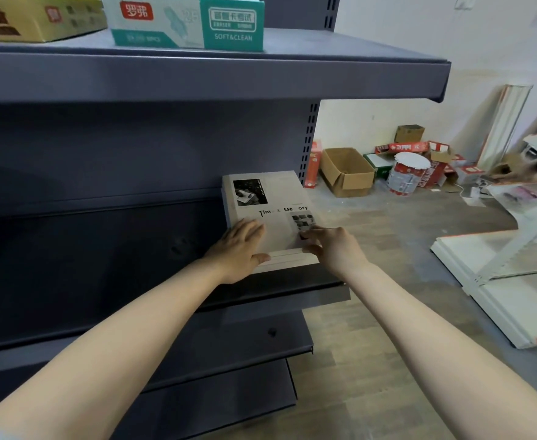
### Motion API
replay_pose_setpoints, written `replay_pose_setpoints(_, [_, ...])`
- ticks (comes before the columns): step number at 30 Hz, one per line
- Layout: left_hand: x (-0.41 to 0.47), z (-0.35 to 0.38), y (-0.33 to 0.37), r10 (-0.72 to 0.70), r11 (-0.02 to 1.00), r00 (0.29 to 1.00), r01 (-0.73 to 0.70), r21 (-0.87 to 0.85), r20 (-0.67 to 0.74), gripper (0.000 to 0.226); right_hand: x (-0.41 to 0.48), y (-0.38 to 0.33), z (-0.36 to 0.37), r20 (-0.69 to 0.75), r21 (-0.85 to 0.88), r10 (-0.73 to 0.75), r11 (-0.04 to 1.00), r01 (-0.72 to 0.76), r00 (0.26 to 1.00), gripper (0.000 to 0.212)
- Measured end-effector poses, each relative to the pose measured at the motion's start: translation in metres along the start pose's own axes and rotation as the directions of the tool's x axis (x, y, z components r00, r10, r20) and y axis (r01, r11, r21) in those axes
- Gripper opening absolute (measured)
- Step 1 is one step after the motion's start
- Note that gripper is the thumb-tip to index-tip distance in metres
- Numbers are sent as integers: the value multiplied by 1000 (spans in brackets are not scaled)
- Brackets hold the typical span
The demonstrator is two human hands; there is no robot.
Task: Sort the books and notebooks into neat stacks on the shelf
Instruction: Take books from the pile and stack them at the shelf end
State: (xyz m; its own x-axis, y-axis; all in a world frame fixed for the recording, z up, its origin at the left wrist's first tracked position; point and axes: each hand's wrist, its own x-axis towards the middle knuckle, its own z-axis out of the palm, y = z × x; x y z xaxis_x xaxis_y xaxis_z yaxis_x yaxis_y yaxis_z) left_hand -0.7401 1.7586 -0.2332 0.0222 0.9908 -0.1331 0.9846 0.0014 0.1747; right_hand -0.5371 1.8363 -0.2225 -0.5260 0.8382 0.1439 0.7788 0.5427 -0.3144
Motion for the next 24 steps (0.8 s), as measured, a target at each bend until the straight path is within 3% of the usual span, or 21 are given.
replay_pose_setpoints(6, [-11,3,15,-176,984,984,176,28,-8,72,-4,2,2,4,79,17,997,-17,1000,34])
replay_pose_setpoints(9, [-27,5,13,-270,963,962,269,-34,-35,83,-10,1,1,102,-41,58,998,-54,993,44])
replay_pose_setpoints(12, [-51,0,-7,-308,950,949,310,26,-65,88,-22,0,7,145,-176,81,983,-55,986,55])
replay_pose_setpoints(18, [-110,-10,-54,-419,901,902,428,79,-106,83,-23,-31,19,21,-179,-94,979,96,995,56])
replay_pose_setpoints(24, [-164,-19,-85,-482,855,856,506,113,-186,77,-13,-103,34,64,-161,-294,940,300,954,56])
